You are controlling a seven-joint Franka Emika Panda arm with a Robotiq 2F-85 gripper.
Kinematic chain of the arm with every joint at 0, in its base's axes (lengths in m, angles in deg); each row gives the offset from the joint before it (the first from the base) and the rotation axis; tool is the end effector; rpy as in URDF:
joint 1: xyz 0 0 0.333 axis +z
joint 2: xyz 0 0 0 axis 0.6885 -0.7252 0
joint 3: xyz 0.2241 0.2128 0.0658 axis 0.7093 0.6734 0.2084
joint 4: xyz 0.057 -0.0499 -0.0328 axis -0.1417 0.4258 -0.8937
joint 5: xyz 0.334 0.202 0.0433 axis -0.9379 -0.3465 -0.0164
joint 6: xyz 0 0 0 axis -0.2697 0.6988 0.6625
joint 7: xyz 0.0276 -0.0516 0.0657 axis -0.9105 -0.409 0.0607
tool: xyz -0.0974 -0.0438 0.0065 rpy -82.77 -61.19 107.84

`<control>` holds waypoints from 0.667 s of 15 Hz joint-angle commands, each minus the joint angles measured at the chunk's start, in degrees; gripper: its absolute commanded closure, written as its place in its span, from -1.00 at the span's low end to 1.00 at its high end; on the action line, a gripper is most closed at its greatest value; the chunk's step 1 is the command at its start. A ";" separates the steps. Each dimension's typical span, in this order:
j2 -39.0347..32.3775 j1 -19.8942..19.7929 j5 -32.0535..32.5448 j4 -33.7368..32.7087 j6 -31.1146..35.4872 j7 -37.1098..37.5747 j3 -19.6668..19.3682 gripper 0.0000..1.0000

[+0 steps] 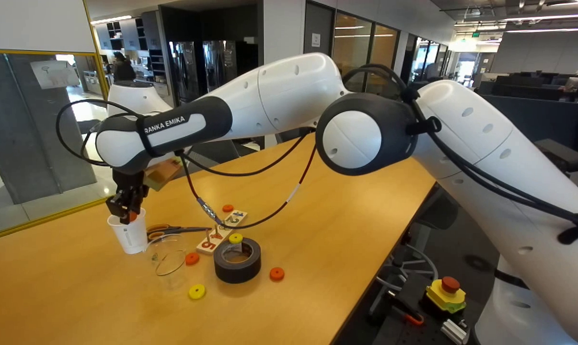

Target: Put three round orange blocks in the white cup, then put the two round yellow blocks in the clear cup and put the last round orange block in the white cup

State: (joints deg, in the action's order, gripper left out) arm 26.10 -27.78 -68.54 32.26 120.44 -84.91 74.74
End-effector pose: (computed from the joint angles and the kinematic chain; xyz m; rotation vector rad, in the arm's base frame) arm 0.7513 0.2856 0.3382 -2.9076 -0.9997 -0.4598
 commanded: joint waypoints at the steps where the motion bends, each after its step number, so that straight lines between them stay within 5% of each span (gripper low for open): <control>1: -4.35 0.56 -0.28 -8.51 -1.75 -0.22 -0.20 0.56; 7: -6.58 0.59 0.17 -12.09 -2.27 0.00 -0.28 0.50; 8: -6.79 0.69 0.30 -12.47 -2.64 0.30 -0.46 -0.35; 10: -7.19 0.67 0.32 -13.11 -3.13 0.37 -0.55 -0.50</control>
State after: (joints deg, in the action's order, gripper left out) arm 21.13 -27.75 -68.54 24.03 119.37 -84.93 74.66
